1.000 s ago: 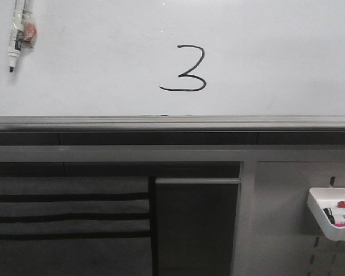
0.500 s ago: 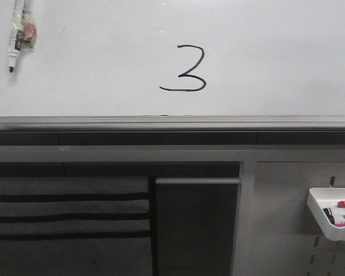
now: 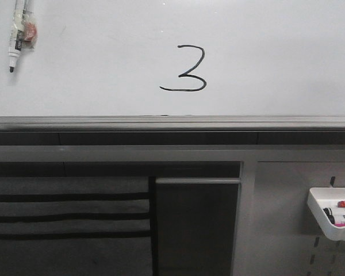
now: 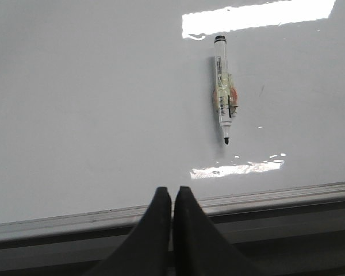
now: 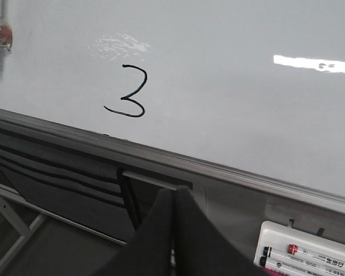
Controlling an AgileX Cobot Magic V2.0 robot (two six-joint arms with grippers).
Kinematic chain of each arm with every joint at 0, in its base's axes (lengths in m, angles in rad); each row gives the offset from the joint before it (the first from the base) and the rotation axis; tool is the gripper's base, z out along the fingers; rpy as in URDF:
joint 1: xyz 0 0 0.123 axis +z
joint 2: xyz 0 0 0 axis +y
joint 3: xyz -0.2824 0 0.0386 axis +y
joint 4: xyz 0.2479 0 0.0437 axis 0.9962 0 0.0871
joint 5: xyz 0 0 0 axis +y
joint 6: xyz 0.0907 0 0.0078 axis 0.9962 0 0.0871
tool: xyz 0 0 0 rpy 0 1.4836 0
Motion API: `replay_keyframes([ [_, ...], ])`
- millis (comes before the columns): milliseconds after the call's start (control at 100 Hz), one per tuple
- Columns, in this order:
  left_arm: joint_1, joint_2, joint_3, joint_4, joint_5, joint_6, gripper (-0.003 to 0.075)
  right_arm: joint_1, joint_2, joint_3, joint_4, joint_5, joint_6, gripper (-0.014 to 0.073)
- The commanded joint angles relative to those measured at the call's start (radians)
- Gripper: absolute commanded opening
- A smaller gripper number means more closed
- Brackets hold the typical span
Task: Write number 3 on whiteboard
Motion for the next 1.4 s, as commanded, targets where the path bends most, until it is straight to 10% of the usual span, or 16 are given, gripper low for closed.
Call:
replay_keyframes([
  [0,0.002,-0.031,0.002,-0.01,-0.073,-0.009,-0.0018,-0.006,0.011,-0.026,-0.014,-0.07,0.002,-0.0074],
  [270,0.002,-0.031,0.002,-0.01,-0.073,-0.009,-0.0018,-0.038,-0.053,0.03,-0.008,-0.113,0.002,-0.0074],
  [680,0.002,-0.031,0.002,-0.01,-0.073,-0.009,-0.0018,-0.404,-0.492,0.508,0.087,-0.36,0.002,-0.0074],
  [1390,0.002,-0.031,0.002,-0.01,-0.073,-0.009,-0.0018,-0.414,-0.547,0.614,0.09,-0.434,0.002,-0.0074],
])
